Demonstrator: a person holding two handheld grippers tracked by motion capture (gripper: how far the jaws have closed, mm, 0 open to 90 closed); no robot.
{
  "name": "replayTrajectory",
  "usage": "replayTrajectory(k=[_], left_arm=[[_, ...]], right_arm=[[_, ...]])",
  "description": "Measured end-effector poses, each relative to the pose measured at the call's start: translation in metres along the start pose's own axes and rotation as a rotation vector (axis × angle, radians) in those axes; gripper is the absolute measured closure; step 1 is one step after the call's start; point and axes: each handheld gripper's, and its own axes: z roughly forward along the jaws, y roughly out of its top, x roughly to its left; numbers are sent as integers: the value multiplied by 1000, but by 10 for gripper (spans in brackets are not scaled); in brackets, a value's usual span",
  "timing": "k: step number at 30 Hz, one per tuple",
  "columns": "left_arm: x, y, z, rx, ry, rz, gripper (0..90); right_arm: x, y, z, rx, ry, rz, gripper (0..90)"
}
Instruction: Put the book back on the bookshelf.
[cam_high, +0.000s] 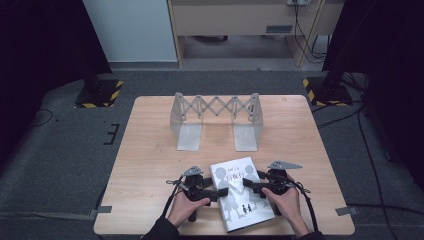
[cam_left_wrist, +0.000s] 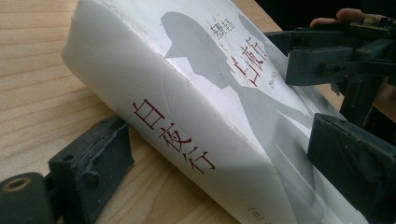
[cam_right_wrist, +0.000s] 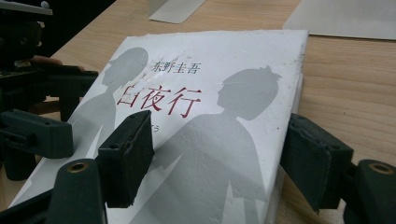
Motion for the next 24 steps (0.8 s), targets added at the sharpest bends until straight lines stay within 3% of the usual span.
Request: replayTrajectory(k=[5,9,24], left_arm=[[-6,1,5,15,30,31,0],[-6,2,5,17,29,27,0],[-5,3,5,13,33,3,0]], right_arm=[[-1,-1,1,-5,7,10,276],[-1,-3,2,-14,13,30,276],[1,-4,4,-35,1,19,279]])
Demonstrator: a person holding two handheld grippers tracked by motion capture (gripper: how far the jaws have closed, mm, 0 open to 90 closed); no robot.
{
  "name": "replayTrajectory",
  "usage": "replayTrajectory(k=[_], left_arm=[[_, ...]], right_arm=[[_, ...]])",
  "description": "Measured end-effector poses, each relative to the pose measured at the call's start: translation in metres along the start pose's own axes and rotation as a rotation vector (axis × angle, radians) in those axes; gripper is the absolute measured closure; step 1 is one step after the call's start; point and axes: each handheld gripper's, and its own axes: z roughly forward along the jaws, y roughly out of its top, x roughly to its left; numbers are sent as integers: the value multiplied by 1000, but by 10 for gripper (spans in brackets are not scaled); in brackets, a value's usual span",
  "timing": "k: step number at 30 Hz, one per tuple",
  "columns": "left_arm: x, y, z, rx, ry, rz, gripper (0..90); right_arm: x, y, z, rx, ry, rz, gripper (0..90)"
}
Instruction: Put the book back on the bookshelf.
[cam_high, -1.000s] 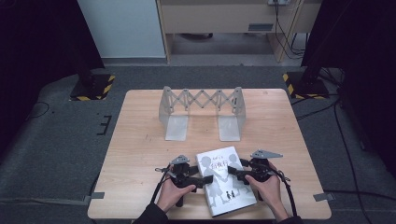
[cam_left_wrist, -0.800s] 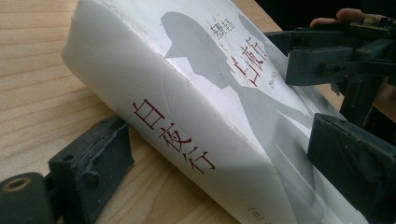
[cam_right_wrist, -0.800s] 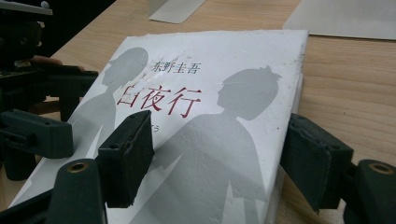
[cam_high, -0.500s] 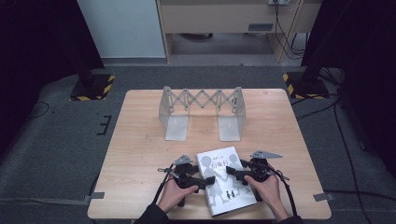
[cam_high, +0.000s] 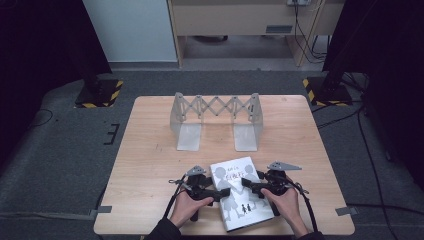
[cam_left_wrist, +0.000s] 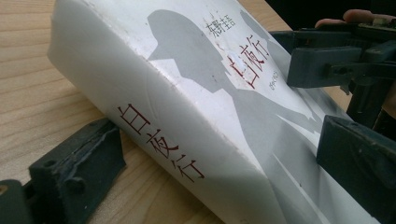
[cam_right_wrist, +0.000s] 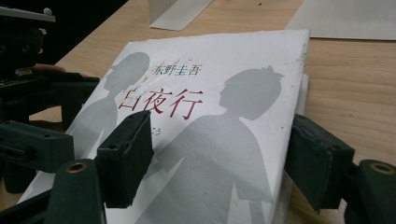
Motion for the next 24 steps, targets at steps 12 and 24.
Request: replayTrajectory(k=[12,24], left_arm=[[3,1,-2,-18,12,-14,39],[4,2,-9,13,7,-46,76]], right_arm=[[3,0,2,-17,-11,6,286],[7,3,1,-46,-8,-18,391]])
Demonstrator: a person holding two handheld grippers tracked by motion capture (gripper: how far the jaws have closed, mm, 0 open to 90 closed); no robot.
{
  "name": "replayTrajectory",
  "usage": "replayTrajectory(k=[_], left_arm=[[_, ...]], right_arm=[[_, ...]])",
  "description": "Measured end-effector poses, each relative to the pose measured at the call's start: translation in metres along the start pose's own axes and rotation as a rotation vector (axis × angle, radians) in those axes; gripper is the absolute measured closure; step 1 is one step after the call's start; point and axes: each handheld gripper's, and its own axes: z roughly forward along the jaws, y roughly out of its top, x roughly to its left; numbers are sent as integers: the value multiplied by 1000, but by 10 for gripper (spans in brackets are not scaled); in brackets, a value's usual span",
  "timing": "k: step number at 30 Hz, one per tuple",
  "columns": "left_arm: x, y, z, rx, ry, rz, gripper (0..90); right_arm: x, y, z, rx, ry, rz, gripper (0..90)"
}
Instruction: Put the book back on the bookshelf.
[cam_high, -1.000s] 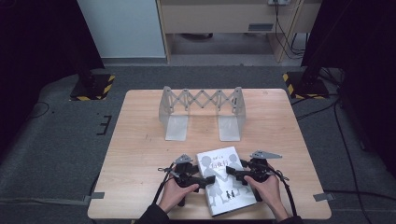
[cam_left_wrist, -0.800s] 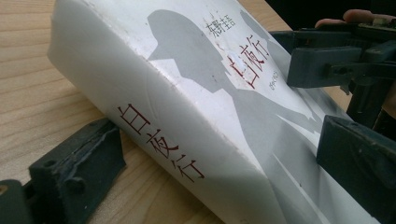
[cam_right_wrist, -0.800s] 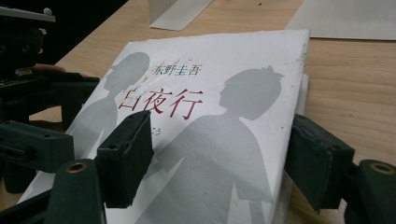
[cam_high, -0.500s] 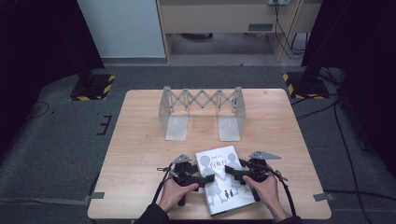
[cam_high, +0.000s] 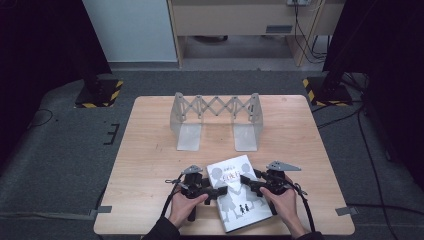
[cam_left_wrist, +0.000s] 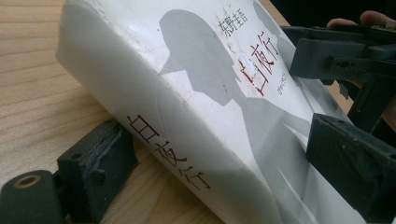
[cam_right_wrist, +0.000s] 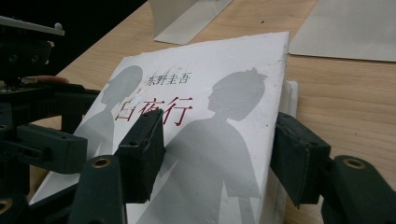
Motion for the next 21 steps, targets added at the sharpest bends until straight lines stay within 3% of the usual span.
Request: replayTrajectory(k=[5,11,13,21], left_arm=[[-1,3,-5,-35,-1,-10,128],[-8,11,-17,-108,7,32,217],[-10,14,-21,-141,-21,30,242],[-16,18,-23,-162,-55,48,255]], right_arm=[[0,3,-3,-15,6,-2,425],[3,9,-13,-113,22,-7,492],[4,10,-14,-140,40,-16,500],[11,15,-17,-180,78,-44,508]])
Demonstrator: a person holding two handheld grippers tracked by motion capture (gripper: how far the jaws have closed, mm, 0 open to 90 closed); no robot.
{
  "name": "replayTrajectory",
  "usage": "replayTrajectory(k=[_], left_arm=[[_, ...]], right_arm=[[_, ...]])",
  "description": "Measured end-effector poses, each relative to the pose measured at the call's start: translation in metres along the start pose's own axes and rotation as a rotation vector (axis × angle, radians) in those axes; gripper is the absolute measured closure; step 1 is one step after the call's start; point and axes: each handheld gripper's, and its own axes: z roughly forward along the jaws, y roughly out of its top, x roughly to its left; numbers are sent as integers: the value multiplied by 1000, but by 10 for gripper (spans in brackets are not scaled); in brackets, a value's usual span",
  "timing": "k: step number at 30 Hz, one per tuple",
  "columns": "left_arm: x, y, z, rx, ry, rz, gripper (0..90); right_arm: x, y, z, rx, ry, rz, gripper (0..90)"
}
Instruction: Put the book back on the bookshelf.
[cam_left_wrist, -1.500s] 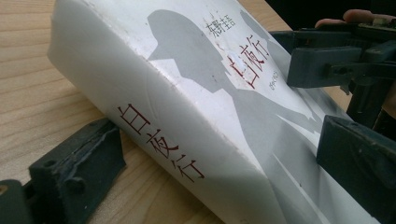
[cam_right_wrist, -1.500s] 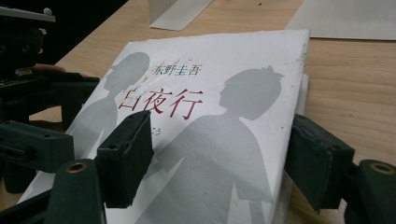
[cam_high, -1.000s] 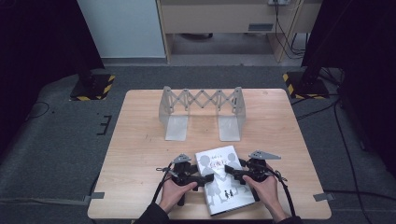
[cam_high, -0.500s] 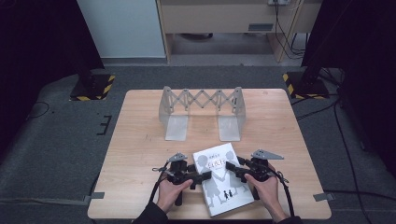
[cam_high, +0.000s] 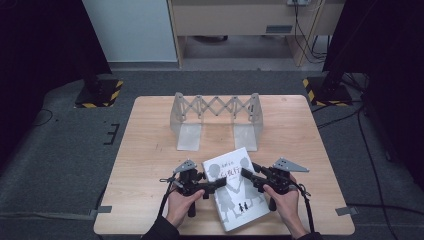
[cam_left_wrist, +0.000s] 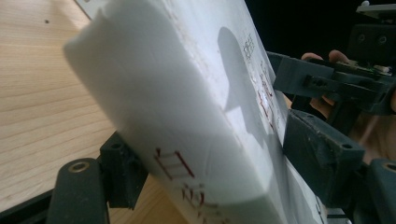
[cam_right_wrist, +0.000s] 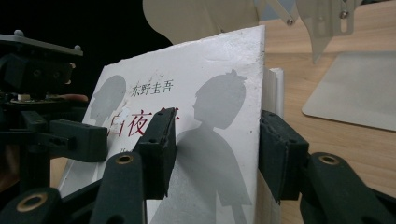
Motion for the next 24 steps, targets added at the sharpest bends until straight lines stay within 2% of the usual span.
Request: replayTrajectory(k=[4,5,9,13,16,20,23,24], left_arm=[[-4,0,4,3,-30,14,260],[-4,-1,5,-12,-31,24,263],[0,0,4,-19,-48,-16,304],[-1,2,3,-23,-57,-16,333],[-2,5,2,-23,-74,-14,351],[-5,9,0,-17,-89,-5,382],[-2,15,-1,-5,-103,-23,398],[-1,18,-3,-3,-101,-25,407]], right_arm=[[2,1,1,-8,25,-11,514],[5,2,2,-7,31,-9,511],[1,1,5,-4,32,10,506],[0,2,4,2,35,15,497],[-4,5,-1,0,4,-10,469],[-18,8,-14,-30,-41,28,430],[-25,8,-19,-40,-68,40,428],[-31,8,-23,-32,-110,33,428]])
